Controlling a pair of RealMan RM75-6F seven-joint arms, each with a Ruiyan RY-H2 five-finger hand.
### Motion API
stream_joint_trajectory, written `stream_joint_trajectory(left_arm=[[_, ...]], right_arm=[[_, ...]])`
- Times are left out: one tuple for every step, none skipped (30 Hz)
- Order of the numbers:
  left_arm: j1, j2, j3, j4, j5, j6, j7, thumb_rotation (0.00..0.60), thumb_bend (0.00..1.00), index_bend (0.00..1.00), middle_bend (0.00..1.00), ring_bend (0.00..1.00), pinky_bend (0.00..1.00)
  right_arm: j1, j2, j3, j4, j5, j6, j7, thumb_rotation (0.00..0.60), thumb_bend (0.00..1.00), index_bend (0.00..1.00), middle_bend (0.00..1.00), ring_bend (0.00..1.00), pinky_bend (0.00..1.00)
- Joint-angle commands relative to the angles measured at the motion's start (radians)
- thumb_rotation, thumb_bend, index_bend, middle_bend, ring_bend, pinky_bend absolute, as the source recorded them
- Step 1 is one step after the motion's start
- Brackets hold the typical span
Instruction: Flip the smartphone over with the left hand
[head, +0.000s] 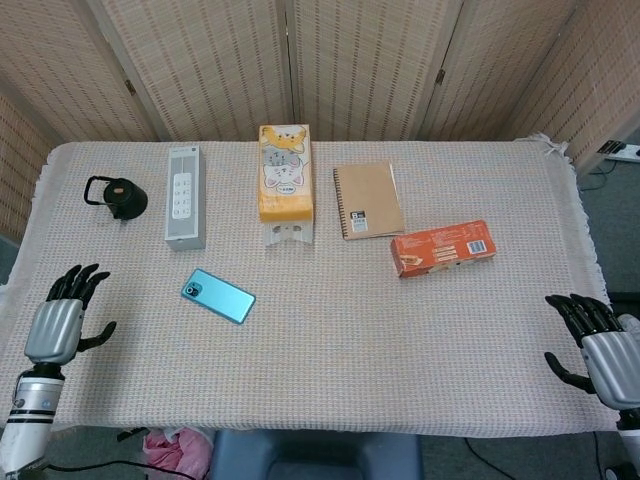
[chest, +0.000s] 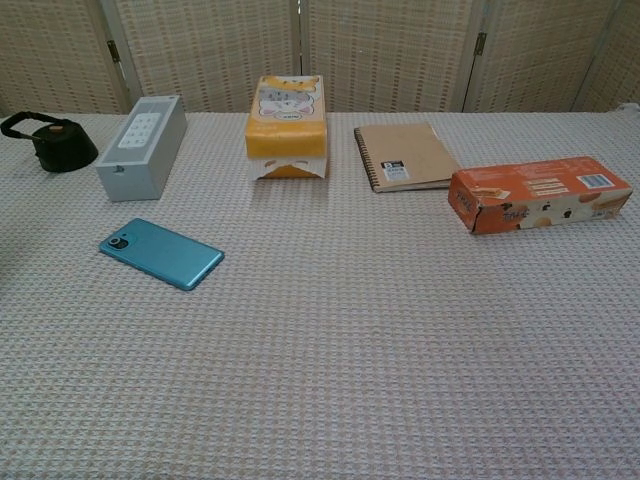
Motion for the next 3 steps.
stream_joint_trajectory(left_arm=[[0.036, 0.019, 0.023, -0.028, 0.033, 0.042, 0.020, 0.600, 0.29, 0.20, 0.12, 0.05, 0.15], [0.048, 0.021, 0.029, -0.034, 0.047, 0.061, 0.025, 0.600, 0.29, 0.20, 0.12, 0.05, 0.15], [0.057, 0.023, 0.032, -0.040, 0.058, 0.075, 0.027, 0.600, 0.29, 0.20, 0.12, 0.05, 0.15]], right_arm=[[0.001, -0.001, 0.000, 0.000, -0.001, -0.001, 0.001, 0.600, 0.26, 0.14, 0.17, 0.12, 0.15], [0.002, -0.003, 0.000, 0.000, -0.002, 0.000, 0.001, 0.600, 0.26, 0.14, 0.17, 0.12, 0.15], [0.002, -0.003, 0.000, 0.000, -0.003, 0.001, 0.000, 0.600, 0.26, 0.14, 0.17, 0.12, 0.15]])
